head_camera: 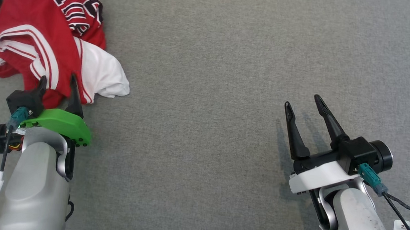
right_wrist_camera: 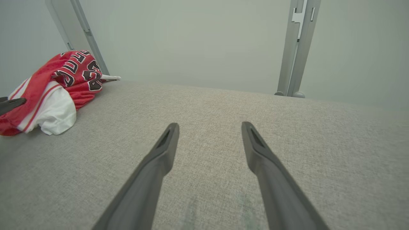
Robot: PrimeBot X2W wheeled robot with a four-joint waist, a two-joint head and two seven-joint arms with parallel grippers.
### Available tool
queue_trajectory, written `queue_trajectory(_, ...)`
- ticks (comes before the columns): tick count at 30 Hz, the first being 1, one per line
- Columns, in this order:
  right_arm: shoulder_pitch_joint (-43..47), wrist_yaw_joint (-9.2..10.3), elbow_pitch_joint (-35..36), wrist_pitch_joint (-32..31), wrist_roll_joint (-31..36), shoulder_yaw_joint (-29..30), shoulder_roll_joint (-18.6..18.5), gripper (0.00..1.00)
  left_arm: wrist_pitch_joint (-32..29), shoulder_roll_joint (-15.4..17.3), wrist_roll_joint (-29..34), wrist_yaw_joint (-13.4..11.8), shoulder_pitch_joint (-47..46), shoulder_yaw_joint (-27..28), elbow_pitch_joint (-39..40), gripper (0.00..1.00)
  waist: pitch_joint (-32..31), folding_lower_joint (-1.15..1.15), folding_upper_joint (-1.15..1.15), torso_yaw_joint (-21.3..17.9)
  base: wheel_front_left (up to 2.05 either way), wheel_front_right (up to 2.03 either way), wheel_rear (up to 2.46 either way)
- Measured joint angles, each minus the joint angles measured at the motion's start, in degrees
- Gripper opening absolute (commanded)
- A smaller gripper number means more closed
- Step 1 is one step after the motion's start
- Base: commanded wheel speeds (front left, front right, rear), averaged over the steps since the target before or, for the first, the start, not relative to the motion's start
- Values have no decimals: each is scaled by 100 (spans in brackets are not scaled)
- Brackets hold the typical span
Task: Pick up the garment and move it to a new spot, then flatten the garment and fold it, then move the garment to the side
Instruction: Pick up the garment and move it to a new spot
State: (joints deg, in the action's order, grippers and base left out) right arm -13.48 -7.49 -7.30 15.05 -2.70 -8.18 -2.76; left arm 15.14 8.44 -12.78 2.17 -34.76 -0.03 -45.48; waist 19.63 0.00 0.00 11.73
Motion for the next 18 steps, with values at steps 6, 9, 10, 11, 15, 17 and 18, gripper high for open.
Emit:
queue_trajectory(6,-7,0,33,0,41,12,-1,100,-1,40,-65,-126,-468,75,-708,100,252,0,0,-240,0,0,0)
queue_trajectory(9,-12,0,33,0,51,16,-2,100,-7,43,-75,-167,-640,73,-1021,69,313,0,0,-296,0,0,0)
queue_trajectory(10,-17,0,33,0,63,13,-1,100,-12,46,-75,-167,-690,66,-1096,28,320,0,0,-305,0,0,0)
queue_trajectory(11,-19,0,32,0,68,14,-1,100,-12,47,-76,-167,-733,69,-1133,0,317,0,0,-306,0,0,0)
queue_trajectory(15,-20,0,19,0,81,43,-1,100,-10,48,-73,-172,-806,86,-921,0,260,0,0,-274,0,0,0)
queue_trajectory(17,-19,0,12,0,79,53,-1,100,-10,48,-12,-223,-798,88,-627,0,212,0,0,-255,0,0,0)
queue_trajectory(18,-18,0,12,0,70,53,-1,100,-10,48,21,-230,-776,92,-472,0,183,0,0,-245,0,0,0)
